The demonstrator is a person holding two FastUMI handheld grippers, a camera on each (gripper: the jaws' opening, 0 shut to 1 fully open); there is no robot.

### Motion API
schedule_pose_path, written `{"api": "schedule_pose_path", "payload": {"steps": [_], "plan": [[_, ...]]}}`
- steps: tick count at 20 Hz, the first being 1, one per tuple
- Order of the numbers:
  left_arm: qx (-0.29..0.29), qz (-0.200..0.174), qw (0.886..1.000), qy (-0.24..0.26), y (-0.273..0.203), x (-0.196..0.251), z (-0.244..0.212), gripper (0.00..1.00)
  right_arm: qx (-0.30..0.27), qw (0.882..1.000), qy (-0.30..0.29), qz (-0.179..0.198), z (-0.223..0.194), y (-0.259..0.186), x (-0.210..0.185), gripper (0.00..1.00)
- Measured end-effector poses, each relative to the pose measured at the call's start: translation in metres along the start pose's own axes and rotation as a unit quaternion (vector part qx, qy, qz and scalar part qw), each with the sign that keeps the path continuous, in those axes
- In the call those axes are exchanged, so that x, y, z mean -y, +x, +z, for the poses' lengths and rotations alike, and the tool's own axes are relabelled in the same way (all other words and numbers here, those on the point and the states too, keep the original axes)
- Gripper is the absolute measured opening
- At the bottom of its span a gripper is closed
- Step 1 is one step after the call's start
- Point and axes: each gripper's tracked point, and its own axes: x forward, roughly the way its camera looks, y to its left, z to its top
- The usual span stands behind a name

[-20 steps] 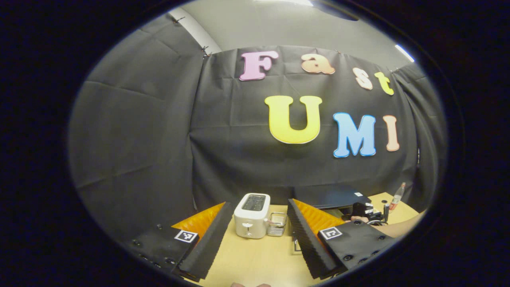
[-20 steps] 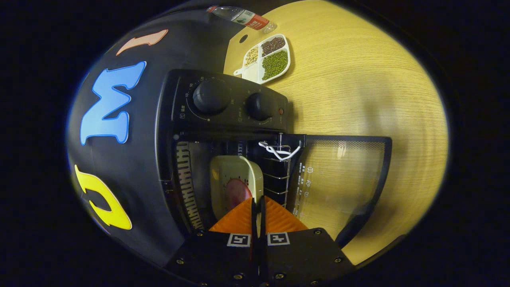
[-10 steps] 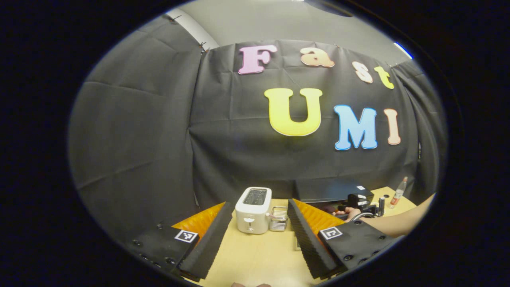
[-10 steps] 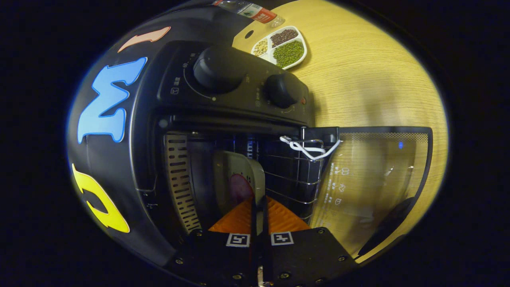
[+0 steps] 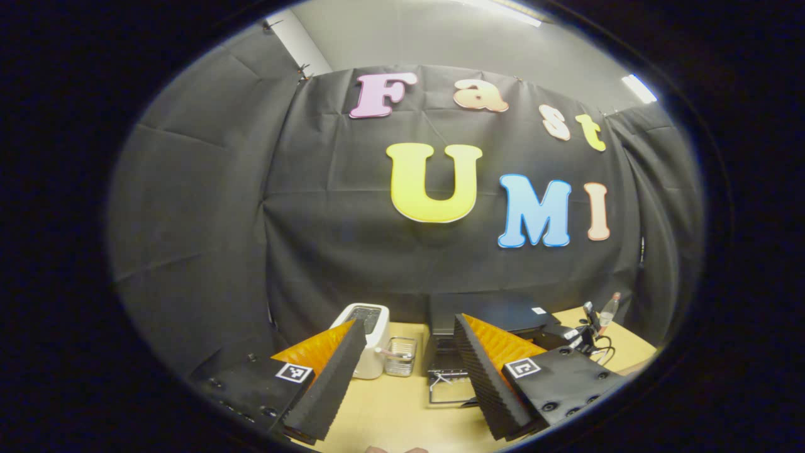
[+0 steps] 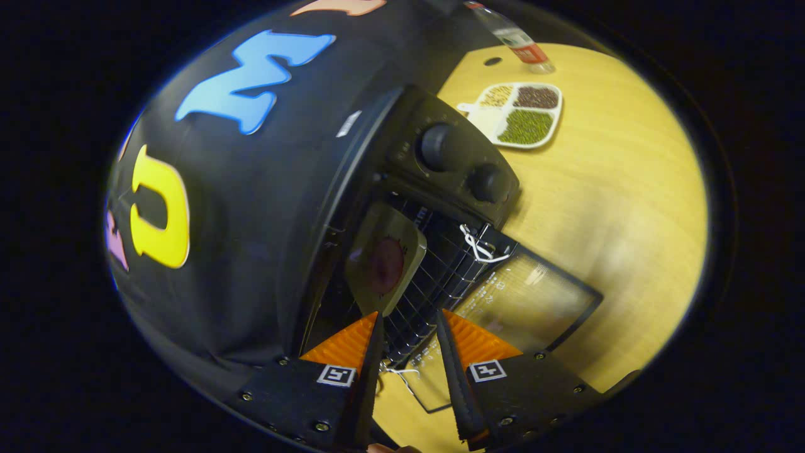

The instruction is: Open the electric oven with the left hand, put the food in, and close the electric oven.

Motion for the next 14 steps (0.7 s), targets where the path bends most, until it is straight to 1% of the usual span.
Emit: {"api": "schedule_pose_path", "payload": {"steps": [1,2,3,4,5,6,7,8,9,11,12,13,14], "plan": [[-0.001,-0.011,1.0,-0.003,0.003,0.01,-0.001,1.0,-0.001,0.999,-0.051,0.001,0.003,-0.019,0.006,0.56],[-0.002,-0.02,1.0,-0.005,0.007,0.02,-0.001,1.0,0.011,0.995,-0.1,0.0,0.012,-0.039,0.011,0.76],[-0.003,-0.028,1.0,-0.004,0.01,0.029,-0.002,1.0,0.031,0.987,-0.155,0.001,0.026,-0.057,0.015,0.85],[-0.002,-0.033,0.999,0.0,0.012,0.035,0.0,1.0,0.059,0.976,-0.211,0.006,0.042,-0.079,0.013,0.89],[-0.001,-0.037,0.999,0.001,0.015,0.043,0.0,0.95,0.093,0.96,-0.264,0.018,0.059,-0.103,0.006,0.89],[0.003,-0.041,0.999,-0.001,0.016,0.051,0.002,0.95,0.13,0.941,-0.311,0.028,0.077,-0.127,-0.002,0.89],[0.007,-0.046,0.999,-0.005,0.015,0.061,0.004,0.95,0.167,0.924,-0.341,0.038,0.093,-0.146,-0.008,0.94],[0.009,-0.051,0.999,-0.008,0.015,0.071,0.006,0.95,0.201,0.909,-0.361,0.048,0.107,-0.174,-0.015,0.98],[0.012,-0.053,0.999,-0.007,0.014,0.08,0.008,0.95,0.231,0.894,-0.379,0.053,0.122,-0.198,-0.022,0.98],[0.017,-0.056,0.998,-0.002,0.011,0.098,0.014,0.89,0.284,0.863,-0.413,0.061,0.145,-0.241,-0.033,0.98],[0.021,-0.055,0.998,0.0,0.009,0.106,0.02,1.0,0.301,0.85,-0.427,0.068,0.154,-0.26,-0.038,0.98],[0.024,-0.054,0.998,0.004,0.006,0.113,0.024,1.0,0.315,0.841,-0.434,0.076,0.164,-0.281,-0.043,0.98],[0.029,-0.054,0.998,0.009,0.003,0.122,0.029,1.0,0.329,0.834,-0.435,0.086,0.171,-0.299,-0.049,0.98]]}}
